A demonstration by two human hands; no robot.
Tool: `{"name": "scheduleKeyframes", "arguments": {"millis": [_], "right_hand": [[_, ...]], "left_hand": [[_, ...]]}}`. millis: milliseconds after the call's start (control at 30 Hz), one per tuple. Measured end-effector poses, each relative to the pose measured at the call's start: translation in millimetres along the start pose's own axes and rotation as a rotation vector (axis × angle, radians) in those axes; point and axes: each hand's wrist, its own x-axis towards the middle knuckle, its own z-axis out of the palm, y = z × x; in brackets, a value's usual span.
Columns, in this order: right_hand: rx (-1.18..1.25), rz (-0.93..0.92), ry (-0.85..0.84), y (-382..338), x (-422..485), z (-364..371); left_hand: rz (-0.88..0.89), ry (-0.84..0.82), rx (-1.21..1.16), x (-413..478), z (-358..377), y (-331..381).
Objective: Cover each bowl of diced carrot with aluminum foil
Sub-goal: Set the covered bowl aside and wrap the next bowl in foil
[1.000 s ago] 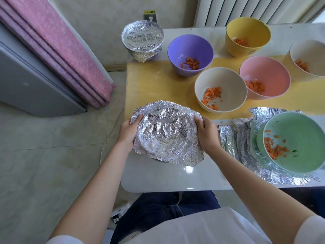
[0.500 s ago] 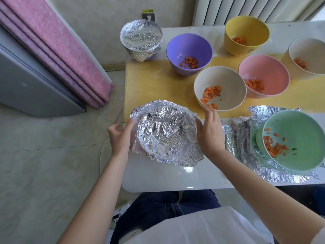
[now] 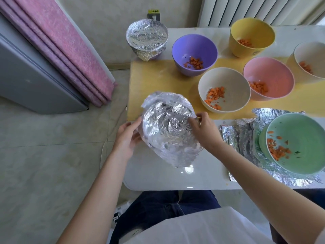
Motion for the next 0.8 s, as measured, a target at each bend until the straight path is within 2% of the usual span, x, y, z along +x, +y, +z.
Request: {"name": "scheduleKeyframes", "arguments": {"millis": [133, 200, 300, 400, 633, 733, 800], "right_hand": [[0.07, 0.082, -0.07, 5.7, -18.1, 5.6], [0.107, 0.093, -0.075, 5.8, -20.9, 5.3], [0.22, 0.109, 0.011, 2.0, -7.0, 1.6], [0.213, 0.097, 0.074, -3.1, 13.4, 1.7], [0.13, 0.07, 0.135, -0.3, 27.7, 11.7], [0.171, 0.076, 0.129, 0.3, 27.8, 13.2], [0.235, 0.098, 0.101, 0.9, 28.6, 13.9]], "left_hand": [[0.105, -0.014, -0.045, 2.7, 8.2, 6.1], [0.172, 0.037, 0.105, 3.0, 8.8, 1.9], [0.263, 0.118, 0.349, 0.4, 11.1, -5.7], [0.338, 0.231, 0.56, -4.9, 17.8, -11.7], [0.542, 0.456, 0.828, -14.5, 22.4, -23.8], [0.575, 0.481, 0.869, -12.0, 21.9, -24.4], [0.595, 0.41, 0.805, -8.5, 20.8, -25.0]]}}
